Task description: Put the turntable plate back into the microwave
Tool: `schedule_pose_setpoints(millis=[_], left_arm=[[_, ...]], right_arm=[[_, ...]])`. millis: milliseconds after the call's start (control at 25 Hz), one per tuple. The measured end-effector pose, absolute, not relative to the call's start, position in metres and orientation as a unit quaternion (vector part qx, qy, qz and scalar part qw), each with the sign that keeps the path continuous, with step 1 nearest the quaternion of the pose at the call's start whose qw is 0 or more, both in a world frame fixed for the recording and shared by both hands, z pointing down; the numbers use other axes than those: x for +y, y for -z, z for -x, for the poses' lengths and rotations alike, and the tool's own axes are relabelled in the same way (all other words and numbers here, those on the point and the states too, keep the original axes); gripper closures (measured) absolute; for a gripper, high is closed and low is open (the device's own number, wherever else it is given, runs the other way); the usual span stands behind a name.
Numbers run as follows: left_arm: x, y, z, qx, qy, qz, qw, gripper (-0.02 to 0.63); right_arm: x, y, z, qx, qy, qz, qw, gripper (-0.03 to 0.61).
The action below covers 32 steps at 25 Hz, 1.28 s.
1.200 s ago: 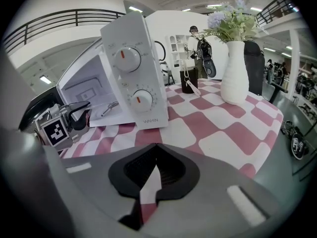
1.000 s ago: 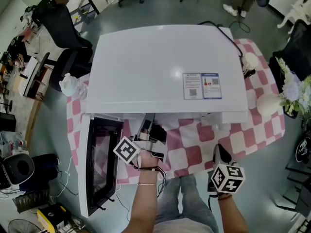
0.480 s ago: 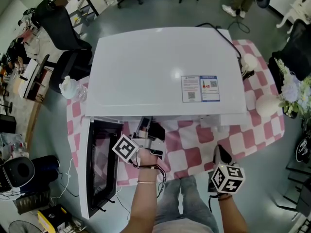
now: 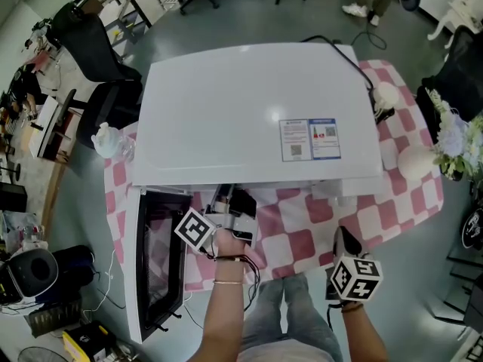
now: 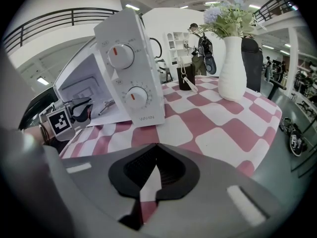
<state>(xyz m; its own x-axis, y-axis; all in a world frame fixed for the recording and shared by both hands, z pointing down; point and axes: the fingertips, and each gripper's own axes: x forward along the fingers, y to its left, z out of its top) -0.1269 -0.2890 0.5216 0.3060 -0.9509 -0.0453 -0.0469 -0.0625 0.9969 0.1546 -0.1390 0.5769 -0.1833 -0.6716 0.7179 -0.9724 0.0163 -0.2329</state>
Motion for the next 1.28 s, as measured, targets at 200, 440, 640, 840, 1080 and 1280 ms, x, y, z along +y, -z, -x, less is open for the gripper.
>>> schedule_pose_setpoints(millis=[200,440,640,840,1080,1280], left_arm=[[-0.294,-0.525,0.126,-0.421,0.407,-0.599,0.547,0.569],[-0.298,-0.525,0.123,-0.417,0.405,-0.598,0.552,0.569],[-0.301,-0.527,0.122,-0.420,0.402,-0.597,0.553,0.569],[-0.303,-0.528,0.124,-0.424,0.402,-0.591,0.555,0.569],[-0.304,-0.532,0.124,-0.432,0.402,-0.585,0.556,0.571],[-0.305,-0.533,0.124,-0.437,0.398,-0.586,0.554,0.572]], right_arm=[[-0.141,-0.579,-0.153,-0.679,-0.360,-0.604,0.210,0.568],[-0.145,-0.579,-0.148,-0.680,-0.360,-0.604,0.208,0.568],[-0.148,-0.579,-0.148,-0.679,-0.360,-0.605,0.207,0.568],[-0.147,-0.579,-0.146,-0.678,-0.363,-0.604,0.209,0.568],[-0.147,-0.579,-0.144,-0.679,-0.364,-0.602,0.209,0.568],[-0.149,-0.575,-0.140,-0.684,-0.365,-0.597,0.207,0.568]])
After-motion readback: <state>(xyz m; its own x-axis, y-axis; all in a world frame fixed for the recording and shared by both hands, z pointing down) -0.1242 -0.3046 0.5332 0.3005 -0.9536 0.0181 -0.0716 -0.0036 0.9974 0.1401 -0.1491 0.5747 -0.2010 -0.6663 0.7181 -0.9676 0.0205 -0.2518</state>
